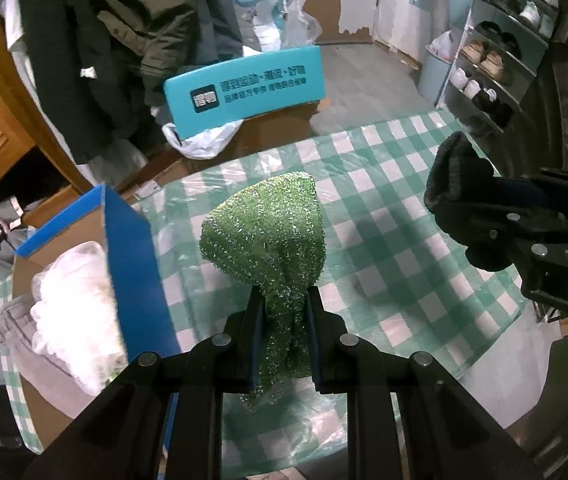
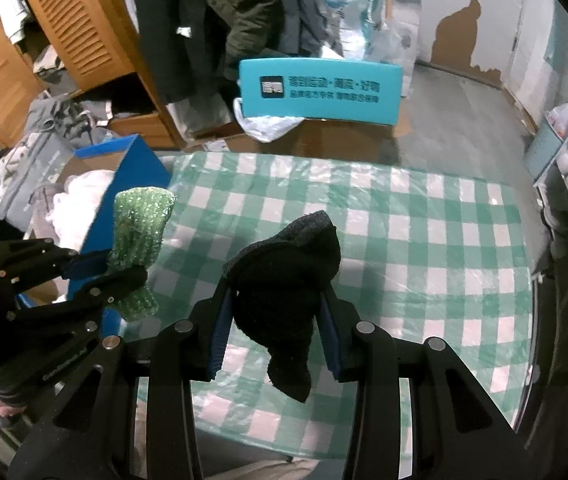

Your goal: Organize soft objects

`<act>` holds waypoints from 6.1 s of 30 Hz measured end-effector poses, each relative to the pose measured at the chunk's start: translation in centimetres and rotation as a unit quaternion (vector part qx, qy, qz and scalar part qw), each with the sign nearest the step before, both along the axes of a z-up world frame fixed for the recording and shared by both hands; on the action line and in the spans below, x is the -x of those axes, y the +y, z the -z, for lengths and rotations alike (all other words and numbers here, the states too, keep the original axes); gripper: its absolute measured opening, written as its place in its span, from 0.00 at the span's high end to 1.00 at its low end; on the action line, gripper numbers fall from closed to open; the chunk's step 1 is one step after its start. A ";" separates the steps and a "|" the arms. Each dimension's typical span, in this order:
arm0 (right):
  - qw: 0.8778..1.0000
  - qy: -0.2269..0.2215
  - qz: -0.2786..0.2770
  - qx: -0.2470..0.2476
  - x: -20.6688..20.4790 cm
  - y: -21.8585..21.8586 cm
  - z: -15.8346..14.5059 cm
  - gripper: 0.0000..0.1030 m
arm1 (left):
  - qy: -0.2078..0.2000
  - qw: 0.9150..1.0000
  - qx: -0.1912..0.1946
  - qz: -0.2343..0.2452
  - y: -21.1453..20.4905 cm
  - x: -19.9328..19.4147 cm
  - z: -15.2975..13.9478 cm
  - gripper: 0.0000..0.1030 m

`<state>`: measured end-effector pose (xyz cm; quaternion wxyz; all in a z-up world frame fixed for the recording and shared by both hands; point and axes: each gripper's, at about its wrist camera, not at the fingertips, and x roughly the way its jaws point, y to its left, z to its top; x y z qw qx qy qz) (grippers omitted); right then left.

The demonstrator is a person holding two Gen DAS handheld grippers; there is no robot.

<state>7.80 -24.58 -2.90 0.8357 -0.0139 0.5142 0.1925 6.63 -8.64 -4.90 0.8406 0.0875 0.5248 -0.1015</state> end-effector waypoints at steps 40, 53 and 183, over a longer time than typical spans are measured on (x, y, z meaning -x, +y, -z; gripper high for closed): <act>0.989 0.021 -0.141 -0.044 -0.2 18.7 -1.3 0.62 | 0.004 0.988 0.040 -0.151 18.4 4.0 1.2 0.82; 0.981 0.049 -0.182 -0.053 0.9 24.9 0.3 0.62 | 0.020 0.982 0.032 -0.188 22.4 5.4 3.1 0.81; 0.993 -0.081 -0.078 -0.043 3.0 12.5 -6.1 0.18 | -0.056 0.987 0.001 -0.149 16.0 7.0 -4.0 0.01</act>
